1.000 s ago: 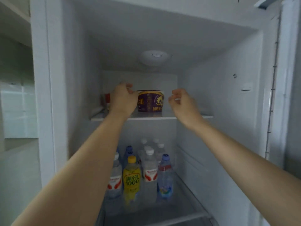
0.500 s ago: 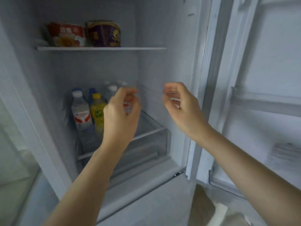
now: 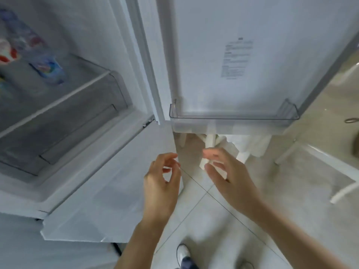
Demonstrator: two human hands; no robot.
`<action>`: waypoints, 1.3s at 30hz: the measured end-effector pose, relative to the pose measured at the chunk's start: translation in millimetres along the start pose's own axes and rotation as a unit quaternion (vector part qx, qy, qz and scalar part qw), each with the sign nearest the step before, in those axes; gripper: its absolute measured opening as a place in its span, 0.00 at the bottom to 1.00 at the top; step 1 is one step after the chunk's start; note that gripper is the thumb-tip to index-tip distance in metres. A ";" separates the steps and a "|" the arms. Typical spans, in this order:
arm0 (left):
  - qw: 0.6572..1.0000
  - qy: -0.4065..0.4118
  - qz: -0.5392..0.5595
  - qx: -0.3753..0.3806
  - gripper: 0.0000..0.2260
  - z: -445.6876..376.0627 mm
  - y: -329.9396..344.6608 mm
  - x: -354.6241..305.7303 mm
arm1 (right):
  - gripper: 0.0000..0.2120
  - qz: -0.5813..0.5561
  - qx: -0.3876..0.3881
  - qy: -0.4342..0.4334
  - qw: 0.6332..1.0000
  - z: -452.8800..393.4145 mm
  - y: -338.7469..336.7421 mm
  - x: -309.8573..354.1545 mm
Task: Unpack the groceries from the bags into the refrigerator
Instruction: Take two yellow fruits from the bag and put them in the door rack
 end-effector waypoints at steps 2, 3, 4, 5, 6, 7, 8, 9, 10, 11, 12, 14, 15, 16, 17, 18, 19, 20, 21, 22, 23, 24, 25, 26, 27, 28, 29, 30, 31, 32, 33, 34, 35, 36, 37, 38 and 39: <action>0.999 -0.024 -0.005 0.046 0.12 22.3 36.3 7.8 | 0.12 -0.001 -0.015 0.052 0.999 31.4 -21.0 -31.4; 0.997 -0.032 -0.011 0.073 0.11 33.6 55.5 9.2 | 0.12 -0.004 -0.022 0.078 0.997 47.9 -32.5 -45.7; 0.994 -0.039 -0.022 0.102 0.10 45.4 74.9 9.3 | 0.12 -0.002 -0.025 0.100 0.995 64.6 -44.3 -59.2; 0.990 -0.045 -0.032 0.129 0.09 58.0 94.5 8.1 | 0.13 0.005 -0.023 0.119 0.993 82.2 -56.8 -72.2; 0.986 -0.049 -0.037 0.153 0.09 70.9 114.1 5.4 | 0.13 0.016 -0.018 0.137 0.990 100.3 -70.2 -85.7; 0.983 -0.050 -0.037 0.173 0.09 83.7 133.7 1.8 | 0.14 0.027 -0.014 0.156 0.987 117.8 -84.7 -99.2; 0.980 -0.046 -0.038 0.191 0.09 96.5 153.2 -3.0 | 0.14 0.036 -0.012 0.176 0.984 134.8 -100.5 -112.6; 0.976 -0.039 -0.040 0.209 0.10 108.8 172.5 -8.0 | 0.14 0.043 -0.015 0.195 0.980 150.7 -116.6 -125.4; 0.972 -0.031 -0.046 0.228 0.11 120.0 190.9 -12.8 | 0.14 0.047 -0.022 0.211 0.976 165.4 -132.0 -137.8; 0.967 -0.024 -0.052 0.249 0.11 130.4 209.9 -17.0 | 0.13 0.050 -0.031 0.227 0.972 179.4 -147.1 -149.1; 0.962 -0.019 -0.060 0.267 0.10 139.7 228.2 -20.9 | 0.13 0.051 -0.039 0.242 0.968 192.3 -161.8 -159.4; 0.951 -0.010 -0.074 0.300 0.07 154.3 264.4 -27.8 | 0.13 0.052 -0.057 0.268 0.960 214.7 -190.0 -178.4; 0.946 -0.003 -0.079 0.314 0.07 159.4 281.8 -31.6 | 0.13 0.054 -0.067 0.278 0.957 223.9 -204.1 -186.7; 0.941 0.006 -0.085 0.328 0.07 163.3 297.7 -36.3 | 0.13 0.057 -0.077 0.286 0.953 231.8 -217.3 -194.1; 0.935 0.015 -0.090 0.342 0.07 165.9 312.2 -41.1 | 0.13 0.057 -0.088 0.296 0.949 238.5 -229.7 -200.8; 0.929 0.024 -0.095 0.356 0.07 167.5 325.6 -46.4 | 0.13 0.053 -0.100 0.307 0.945 244.2 -241.5 -207.4; 0.924 0.033 -0.100 0.368 0.07 168.3 338.7 -51.1 | 0.13 0.048 -0.112 0.318 0.940 249.0 -252.9 -214.0; 0.919 0.041 -0.106 0.378 0.07 167.9 350.7 -55.0 | 0.13 0.046 -0.123 0.326 0.936 252.4 -263.4 -220.3; 0.914 0.047 -0.112 0.386 0.07 166.5 362.3 -58.0 | 0.13 0.045 -0.131 0.334 0.932 254.2 -273.3 -226.4; 0.911 0.052 -0.118 0.392 0.07 163.9 373.9 -60.5 | 0.12 0.043 -0.138 0.342 0.929 254.5 -283.0 -232.5; 0.907 0.054 -0.123 0.398 0.07 160.3 385.0 -62.1 | 0.12 0.040 -0.145 0.349 0.925 253.2 -292.2 -238.3; 0.904 0.054 -0.126 0.404 0.07 155.3 395.7 -64.3 | 0.12 0.035 -0.153 0.354 0.922 250.3 -301.1 -244.1; 0.902 0.055 -0.128 0.408 0.07 148.9 406.7 -66.7 | 0.12 0.031 -0.161 0.357 0.920 245.6 -309.9 -250.4; 0.901 0.058 -0.130 0.411 0.07 141.2 418.1 -69.9 | 0.12 0.030 -0.169 0.358 0.918 239.5 -318.7 -257.5; 0.900 0.061 -0.131 0.411 0.06 132.6 429.6 -72.8 | 0.12 0.030 -0.174 0.357 0.917 232.2 -327.5 -264.6; 0.900 0.063 -0.132 0.410 0.06 122.5 441.3 -76.2 | 0.12 0.031 -0.177 0.355 0.917 222.7 -336.2 -272.4; 0.901 0.066 -0.133 0.408 0.06 111.1 453.1 -79.6 | 0.12 0.033 -0.178 0.354 0.918 211.8 -345.3 -280.0; 0.902 0.069 -0.134 0.404 0.06 98.4 465.0 -82.5 | 0.12 0.036 -0.180 0.351 0.918 199.4 -354.6 -287.9; 0.904 0.072 -0.134 0.399 0.06 84.7 477.1 -85.3 | 0.12 0.038 -0.181 0.347 0.919 185.8 -364.1 -295.4; 0.906 0.075 -0.135 0.394 0.06 70.1 488.6 -88.2 | 0.12 0.040 -0.181 0.342 0.921 171.4 -373.5 -302.5; 0.908 0.077 -0.137 0.389 0.06 55.0 500.0 -91.4 | 0.13 0.042 -0.178 0.338 0.923 156.0 -383.0 -309.5; 0.910 0.078 -0.138 0.384 0.05 39.8 511.4 -95.1 | 0.13 0.045 -0.172 0.334 0.925 139.8 -392.7 -316.9; 0.911 0.080 -0.139 0.380 0.05 24.5 523.0 -99.2 | 0.14 0.051 -0.164 0.331 0.928 122.9 -402.8 -325.0; 0.912 0.082 -0.138 0.377 0.05 10.5 533.3 -104.3 | 0.15 0.058 -0.153 0.329 0.930 106.5 -411.7 -332.6; 0.914 0.084 -0.137 0.374 0.05 -3.4 542.9 -108.7 | 0.15 0.066 -0.142 0.325 0.933 88.9 -420.5 -339.6; 0.915 0.085 -0.137 0.370 0.05 -17.5 551.9 -113.8 | 0.15 0.076 -0.132 0.317 0.936 70.6 -429.3 -346.6; 0.916 0.086 -0.138 0.368 0.05 -31.3 560.3 -118.1 | 0.16 0.088 -0.123 0.306 0.940 52.5 -437.9 -353.5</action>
Point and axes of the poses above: each hand's wrist, its own z-axis away from the middle knuckle, its own y-axis out of the palm, x = y × z, the point moved 4 cm from there along -z, towards the middle knuckle, and after that the axes turned 1 degree about -y, right-handed, at the moved point
